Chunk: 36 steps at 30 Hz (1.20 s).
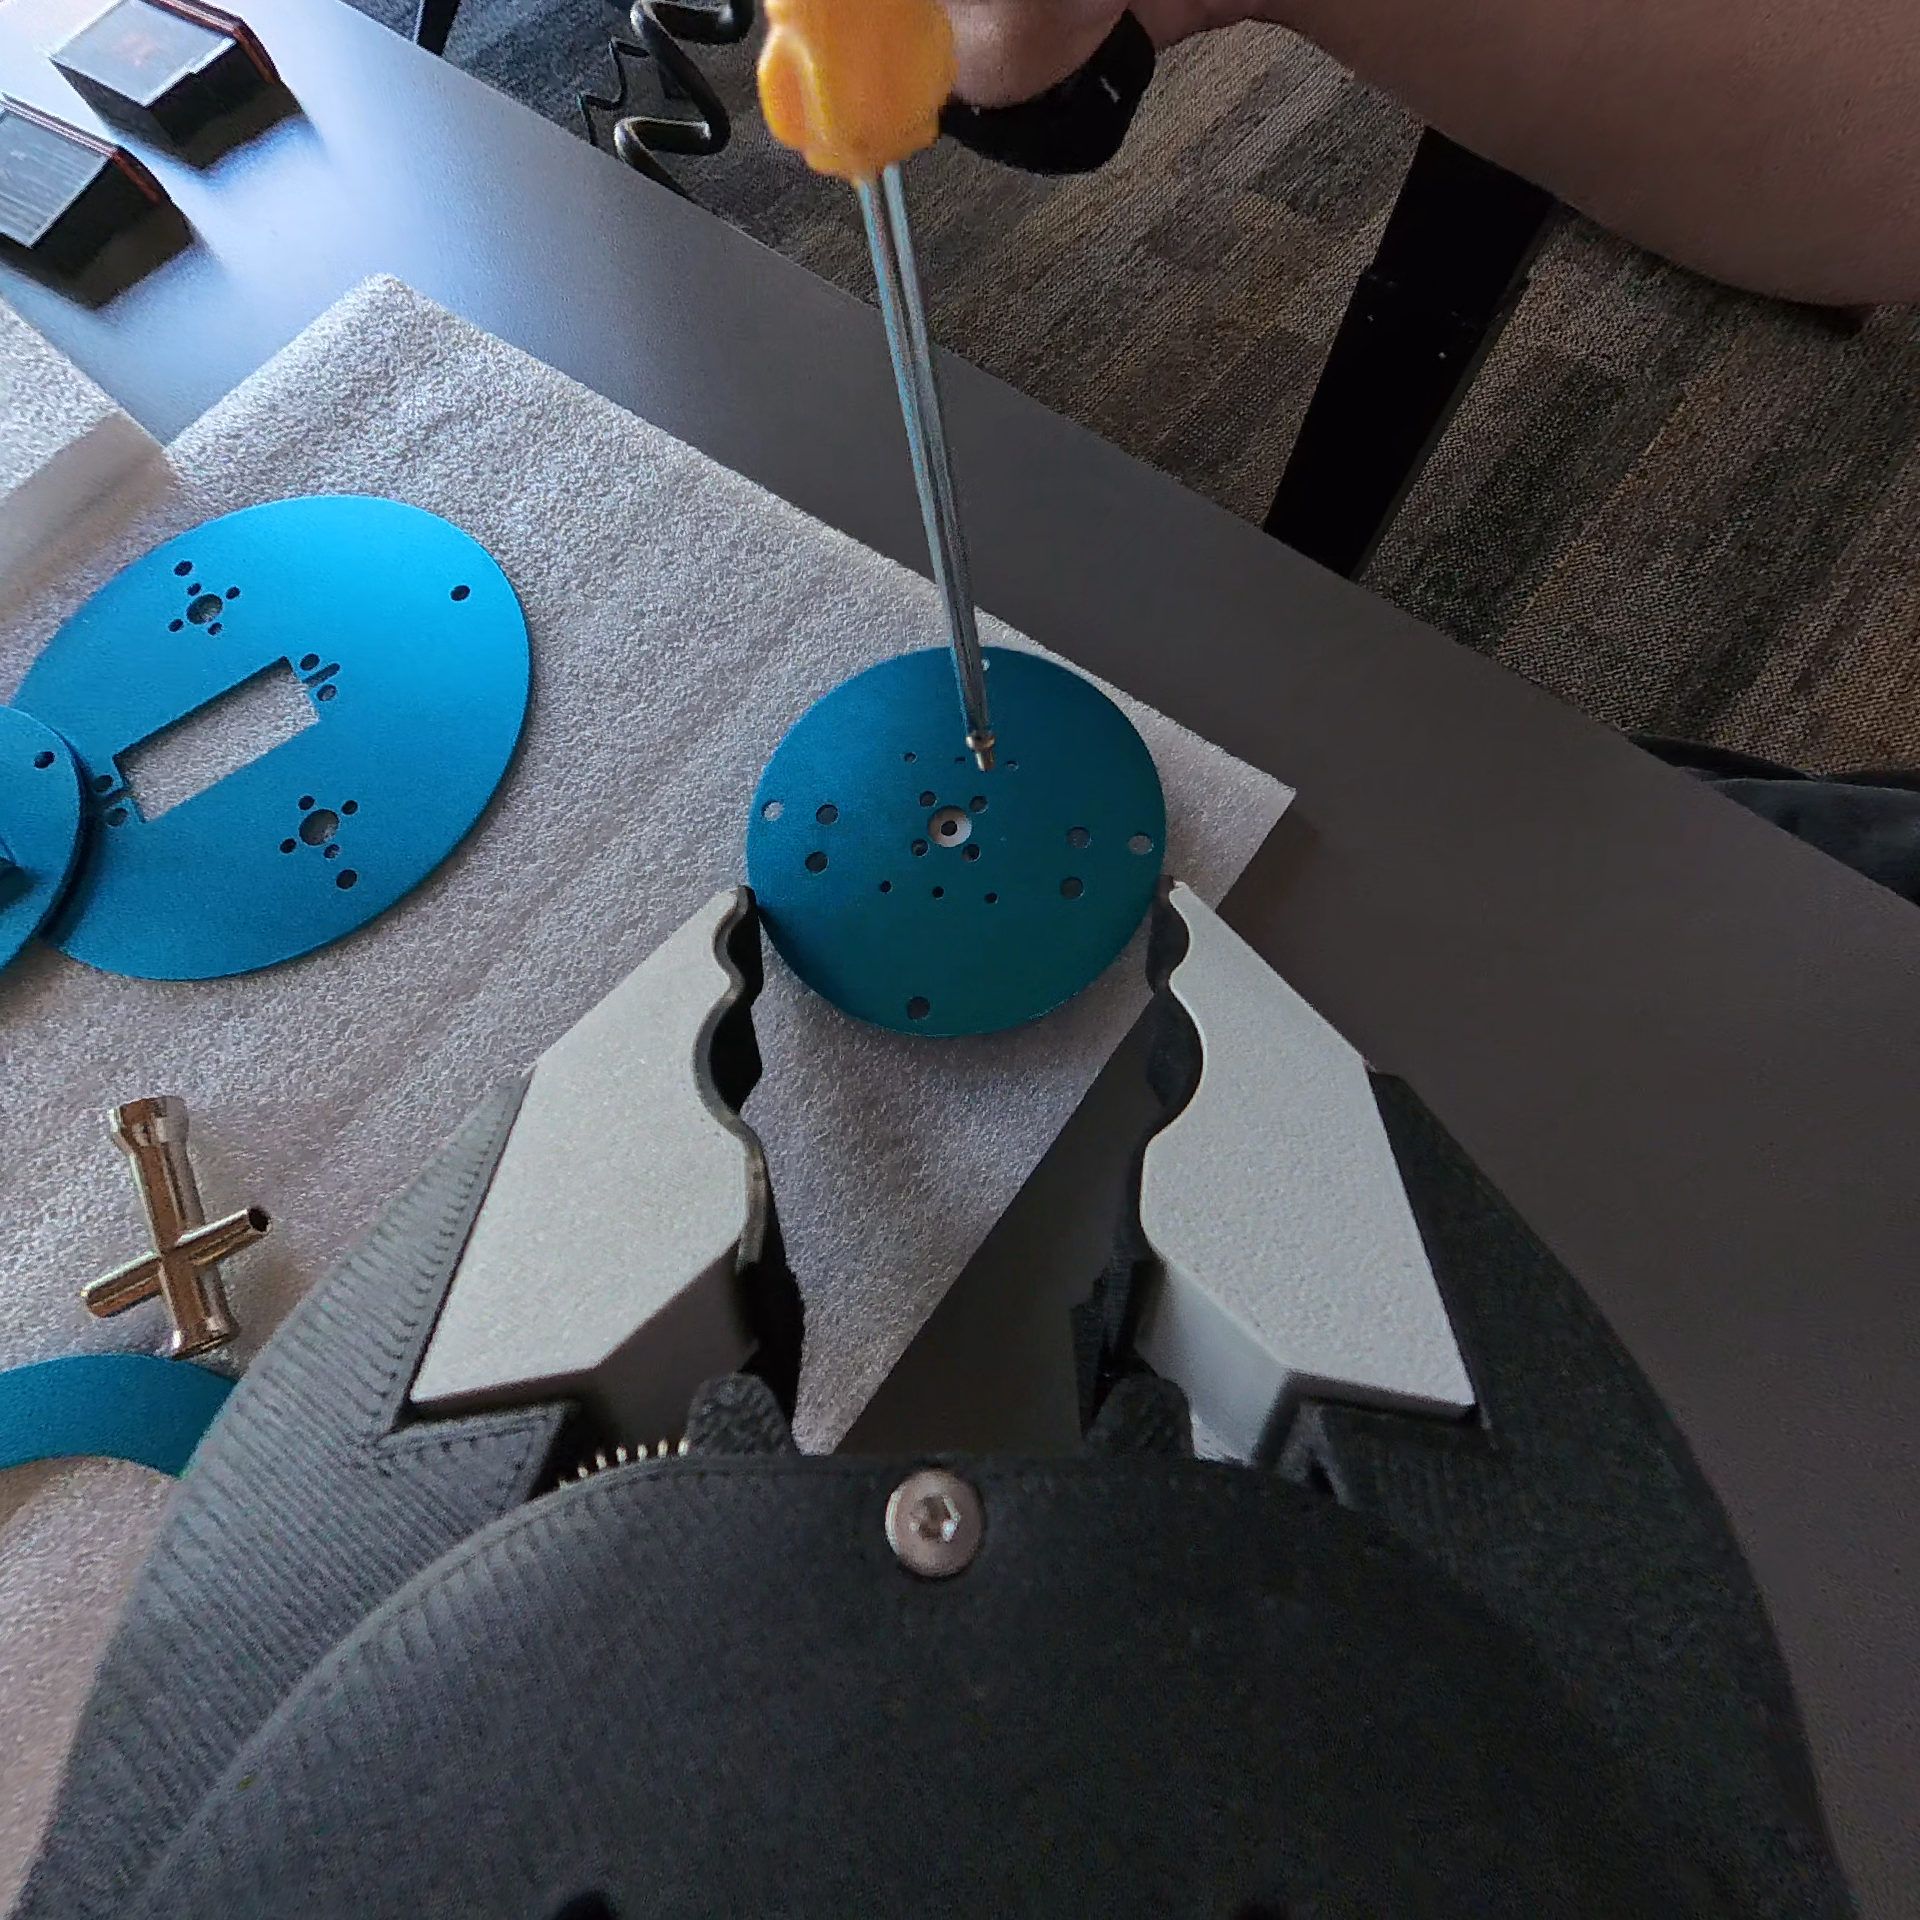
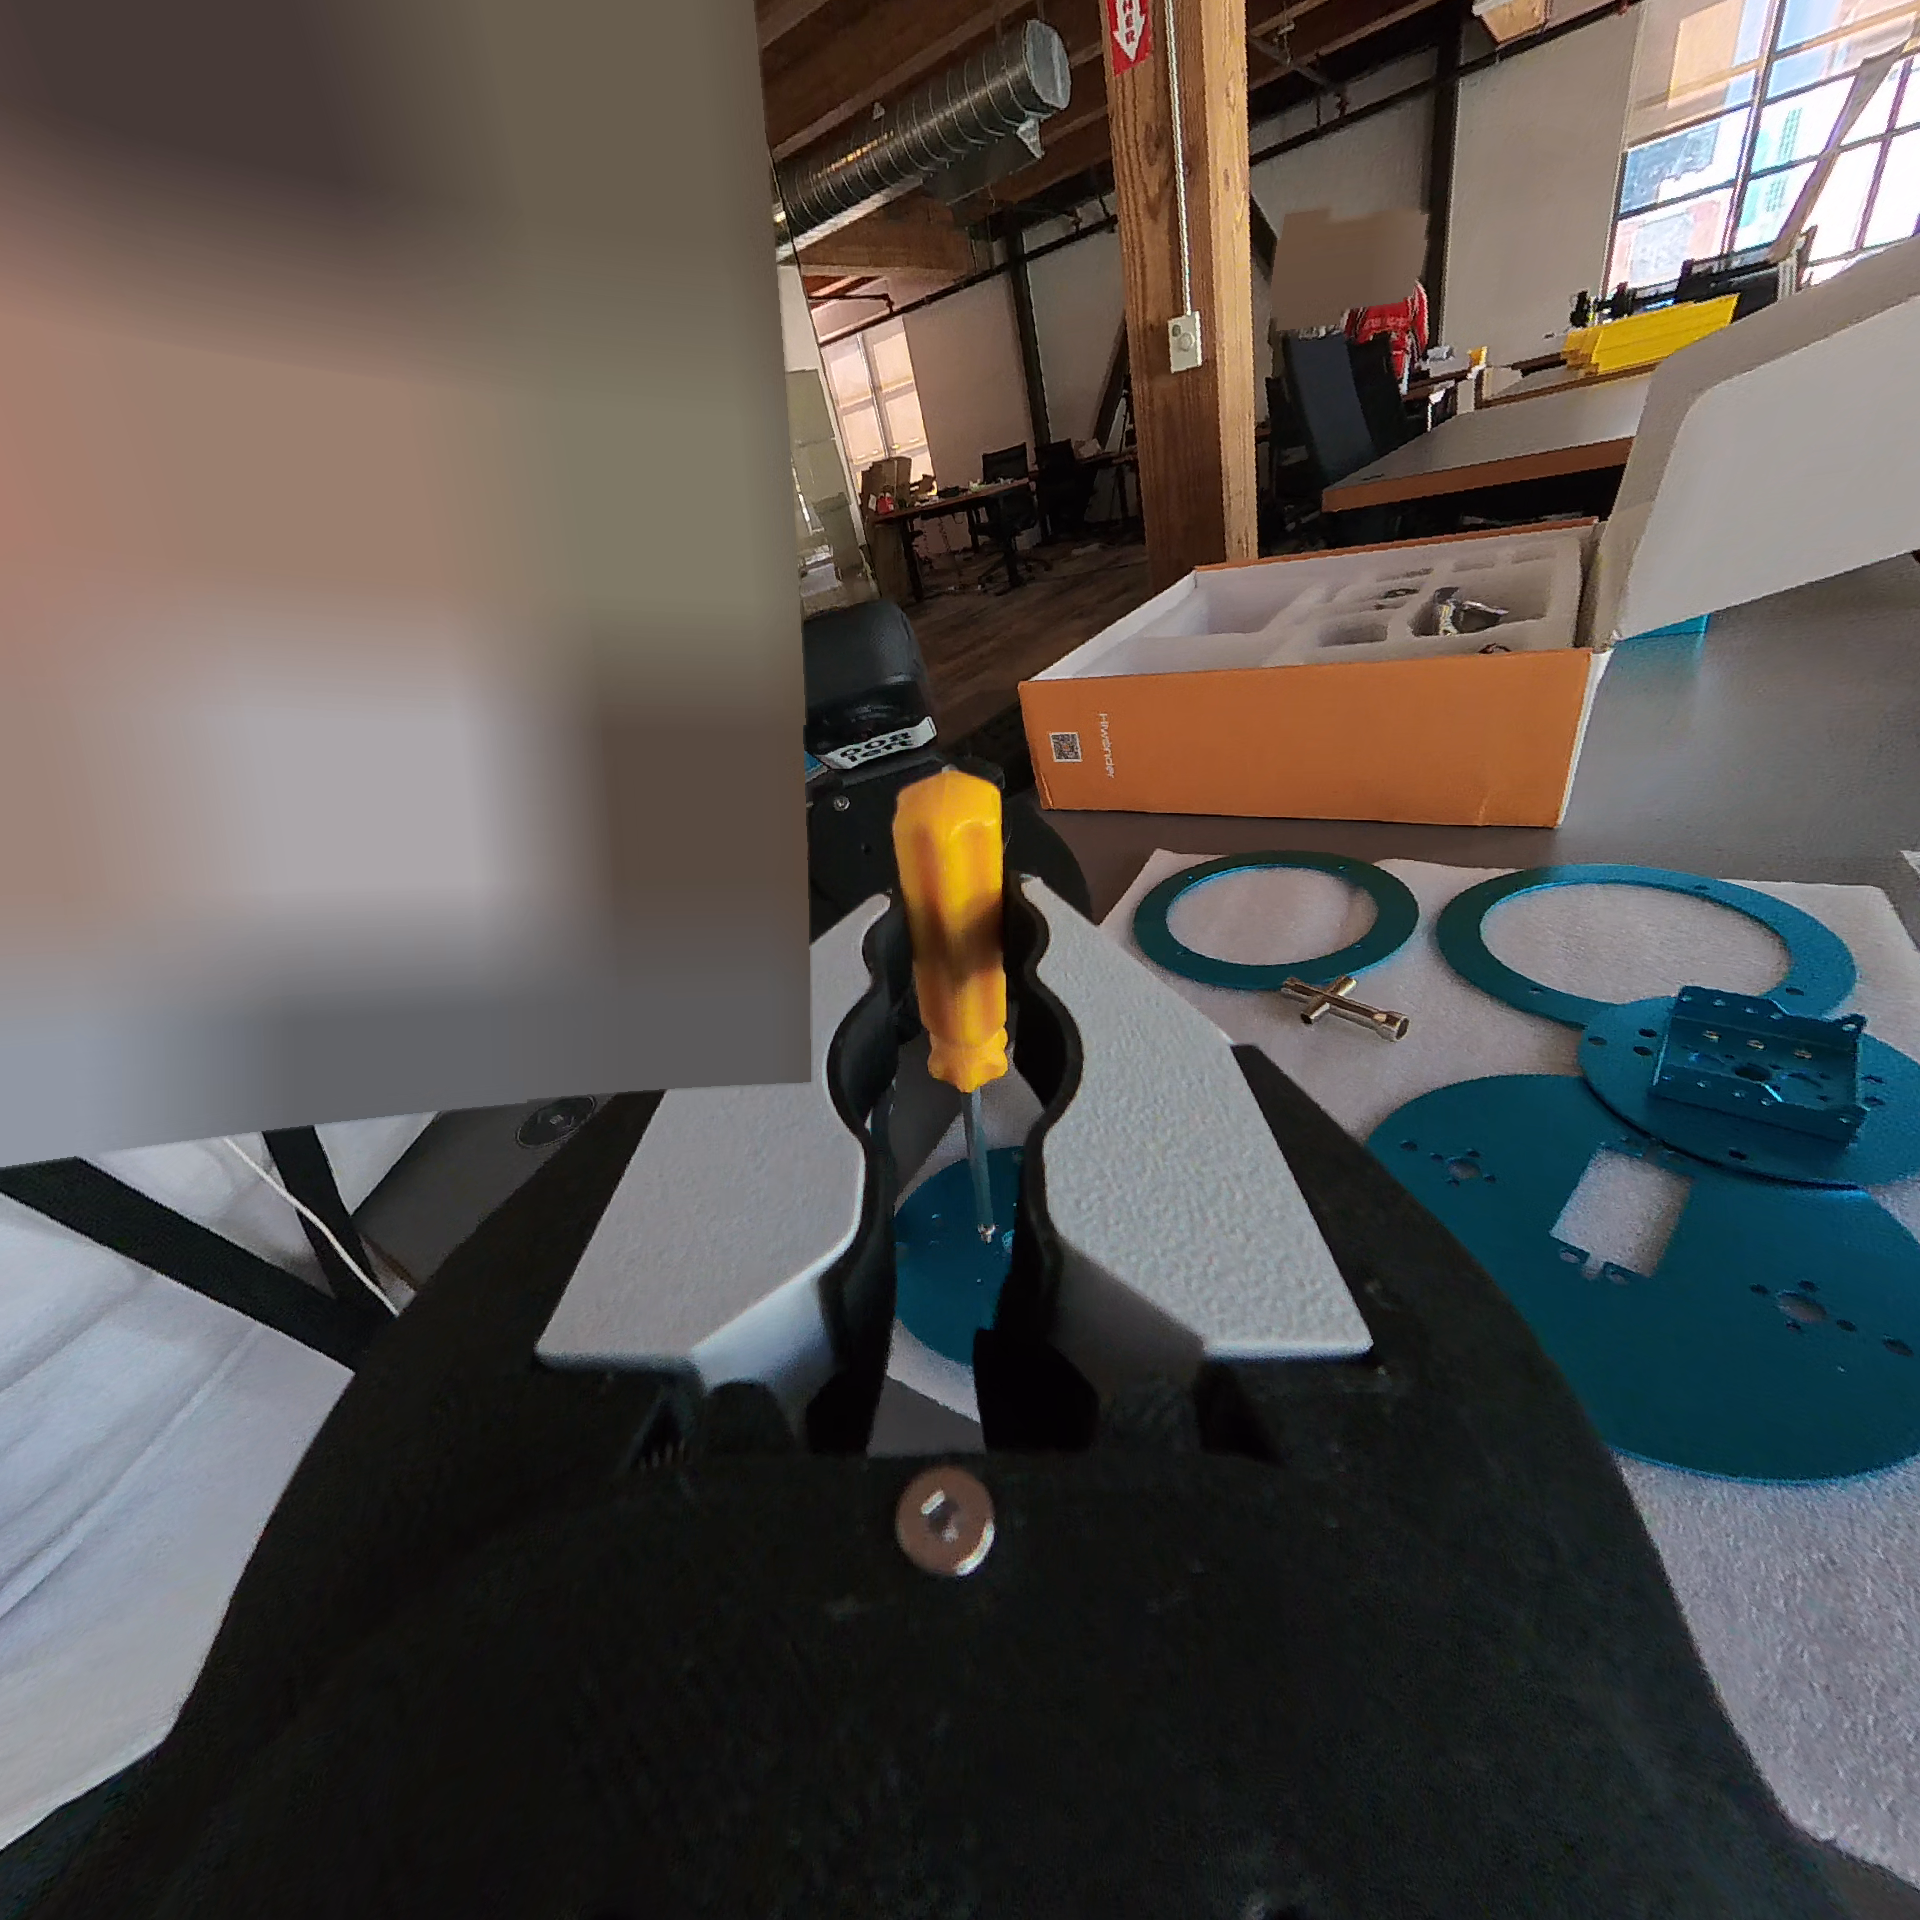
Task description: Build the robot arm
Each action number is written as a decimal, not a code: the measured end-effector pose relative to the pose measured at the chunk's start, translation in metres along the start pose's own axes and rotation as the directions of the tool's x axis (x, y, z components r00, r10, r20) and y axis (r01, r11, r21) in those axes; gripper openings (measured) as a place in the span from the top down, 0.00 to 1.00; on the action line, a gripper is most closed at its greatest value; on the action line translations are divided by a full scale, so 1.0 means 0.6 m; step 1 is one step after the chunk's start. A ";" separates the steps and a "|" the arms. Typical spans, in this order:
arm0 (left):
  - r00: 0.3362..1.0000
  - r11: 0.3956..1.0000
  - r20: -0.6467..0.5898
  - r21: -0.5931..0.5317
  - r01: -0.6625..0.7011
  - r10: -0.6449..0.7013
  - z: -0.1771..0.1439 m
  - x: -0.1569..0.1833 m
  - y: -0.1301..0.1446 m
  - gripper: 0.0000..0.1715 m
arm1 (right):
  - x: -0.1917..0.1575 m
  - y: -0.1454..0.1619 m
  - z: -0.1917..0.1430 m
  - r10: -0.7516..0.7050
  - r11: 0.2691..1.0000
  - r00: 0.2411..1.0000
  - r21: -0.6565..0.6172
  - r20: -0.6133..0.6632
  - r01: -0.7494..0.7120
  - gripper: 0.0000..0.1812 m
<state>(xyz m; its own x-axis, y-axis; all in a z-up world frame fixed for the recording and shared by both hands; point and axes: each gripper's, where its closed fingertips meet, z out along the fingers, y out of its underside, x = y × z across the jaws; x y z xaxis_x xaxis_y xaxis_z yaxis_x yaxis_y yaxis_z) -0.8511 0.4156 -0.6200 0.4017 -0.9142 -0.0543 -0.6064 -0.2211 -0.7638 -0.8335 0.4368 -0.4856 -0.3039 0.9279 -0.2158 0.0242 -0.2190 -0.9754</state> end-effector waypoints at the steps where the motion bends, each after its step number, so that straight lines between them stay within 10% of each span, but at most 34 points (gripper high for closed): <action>1: 1.000 1.000 0.000 -0.001 0.001 -0.001 0.000 0.000 0.000 0.57 | 0.002 0.002 0.002 -0.002 1.000 1.000 -0.007 -0.004 0.002 0.91; 36: 1.000 1.000 0.019 -0.002 -0.006 0.006 -0.003 0.001 -0.001 0.57 | 0.005 0.026 0.026 -0.047 0.990 0.999 -0.136 -0.016 0.044 0.91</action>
<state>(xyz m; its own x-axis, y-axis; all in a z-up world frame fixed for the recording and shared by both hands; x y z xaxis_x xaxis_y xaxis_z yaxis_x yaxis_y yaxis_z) -0.8517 0.4147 -0.6185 0.4107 -0.9090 -0.0714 -0.6102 -0.2158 -0.7623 -0.8488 0.4317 -0.5009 -0.2898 0.9418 -0.1704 0.1404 -0.1343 -0.9809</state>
